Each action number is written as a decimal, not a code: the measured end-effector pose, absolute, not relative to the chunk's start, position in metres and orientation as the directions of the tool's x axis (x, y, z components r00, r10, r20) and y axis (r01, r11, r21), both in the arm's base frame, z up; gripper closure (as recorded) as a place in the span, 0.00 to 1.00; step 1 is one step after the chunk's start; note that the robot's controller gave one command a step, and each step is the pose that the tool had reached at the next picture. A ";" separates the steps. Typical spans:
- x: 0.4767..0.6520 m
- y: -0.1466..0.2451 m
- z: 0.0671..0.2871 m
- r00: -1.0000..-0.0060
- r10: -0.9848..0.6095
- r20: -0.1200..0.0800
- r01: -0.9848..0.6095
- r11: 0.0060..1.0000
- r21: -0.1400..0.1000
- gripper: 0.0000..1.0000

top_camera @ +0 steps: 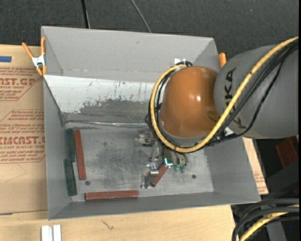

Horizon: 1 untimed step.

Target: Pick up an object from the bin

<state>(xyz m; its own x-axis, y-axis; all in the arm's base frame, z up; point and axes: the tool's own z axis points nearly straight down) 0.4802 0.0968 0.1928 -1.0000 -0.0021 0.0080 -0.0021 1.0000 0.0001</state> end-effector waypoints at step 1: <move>0.482 0.096 0.197 -1.000 0.000 0.000 0.000 1.000 0.001 0.00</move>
Offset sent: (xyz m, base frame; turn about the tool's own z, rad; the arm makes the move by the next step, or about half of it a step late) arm 0.0020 -0.0663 -0.0149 -0.0406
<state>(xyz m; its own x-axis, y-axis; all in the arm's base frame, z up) 0.4821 0.0963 0.1968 -1.0000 -0.0004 0.0001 -0.0004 1.0000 0.0010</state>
